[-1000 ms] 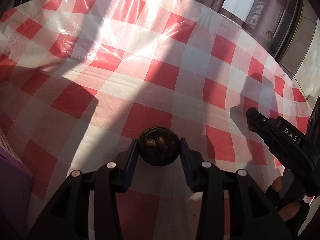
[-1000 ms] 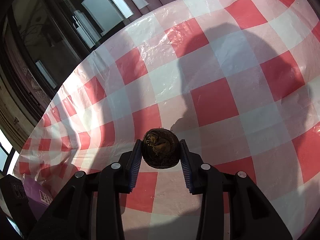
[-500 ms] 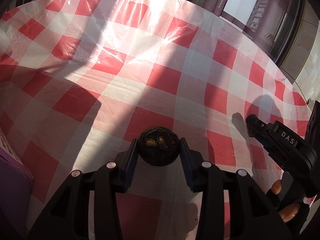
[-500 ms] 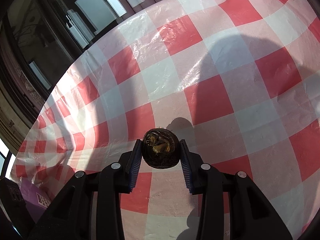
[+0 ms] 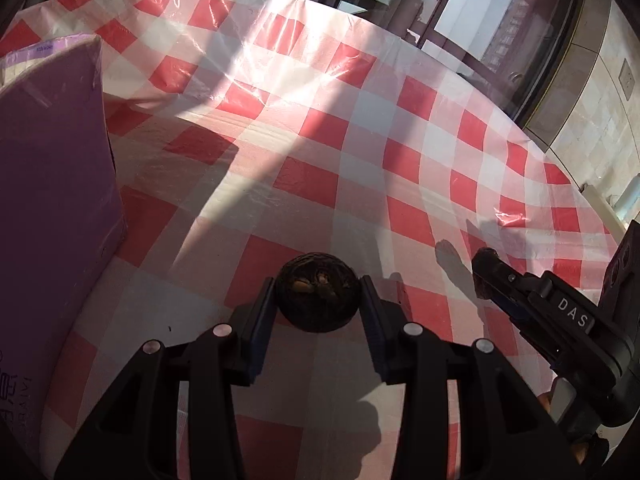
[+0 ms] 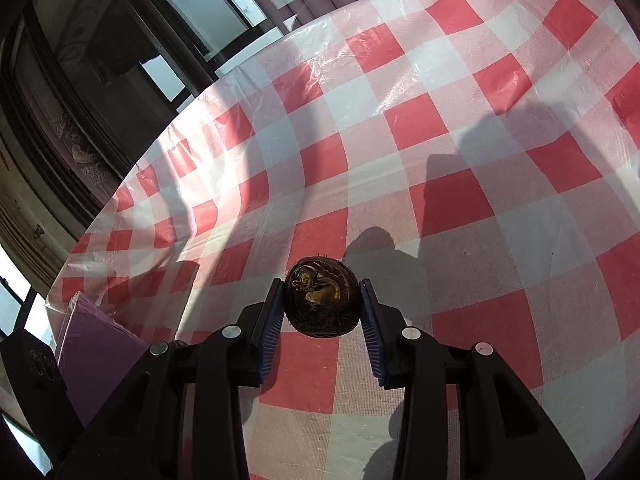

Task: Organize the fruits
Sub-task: 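Carry both dates over the white box with both grippers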

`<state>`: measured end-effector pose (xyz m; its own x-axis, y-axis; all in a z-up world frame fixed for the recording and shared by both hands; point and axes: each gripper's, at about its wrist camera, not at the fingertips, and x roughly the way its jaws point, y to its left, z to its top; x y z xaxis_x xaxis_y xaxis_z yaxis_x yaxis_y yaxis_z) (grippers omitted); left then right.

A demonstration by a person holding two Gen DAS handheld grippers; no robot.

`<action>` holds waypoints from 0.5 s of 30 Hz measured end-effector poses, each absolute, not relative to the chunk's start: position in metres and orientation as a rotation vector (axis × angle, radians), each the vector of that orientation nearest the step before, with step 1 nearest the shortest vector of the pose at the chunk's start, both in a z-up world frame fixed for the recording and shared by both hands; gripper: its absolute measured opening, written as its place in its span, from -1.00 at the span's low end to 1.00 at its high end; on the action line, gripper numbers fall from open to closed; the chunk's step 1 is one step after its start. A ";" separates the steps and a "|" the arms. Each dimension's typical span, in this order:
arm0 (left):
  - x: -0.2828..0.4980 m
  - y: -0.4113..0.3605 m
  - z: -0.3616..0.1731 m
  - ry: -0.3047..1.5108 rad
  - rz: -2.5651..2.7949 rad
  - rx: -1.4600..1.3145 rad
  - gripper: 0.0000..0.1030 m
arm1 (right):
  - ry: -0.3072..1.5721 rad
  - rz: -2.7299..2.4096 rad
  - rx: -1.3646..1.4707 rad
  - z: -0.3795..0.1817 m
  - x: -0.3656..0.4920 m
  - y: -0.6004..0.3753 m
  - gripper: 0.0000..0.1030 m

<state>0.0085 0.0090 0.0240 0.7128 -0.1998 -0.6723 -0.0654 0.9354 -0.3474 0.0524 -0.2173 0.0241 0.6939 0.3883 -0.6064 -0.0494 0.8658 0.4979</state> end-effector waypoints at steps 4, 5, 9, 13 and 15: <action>-0.028 0.011 0.028 0.770 -0.082 -0.360 -0.20 | 0.799 0.277 0.455 0.020 0.017 -0.207 -0.27; -0.034 0.011 0.030 0.772 -0.083 -0.352 -0.20 | 0.805 0.281 0.448 0.019 0.010 -0.204 -0.27; -0.059 0.011 0.048 0.749 -0.099 -0.307 -0.20 | 0.838 0.304 0.437 0.017 -0.008 -0.190 -0.27; -0.080 0.019 0.076 0.696 -0.110 -0.286 -0.20 | 0.848 0.339 0.417 0.026 -0.021 -0.174 -0.27; -0.091 0.027 0.092 0.670 -0.116 -0.285 -0.20 | 0.842 0.363 0.406 0.036 -0.026 -0.166 -0.27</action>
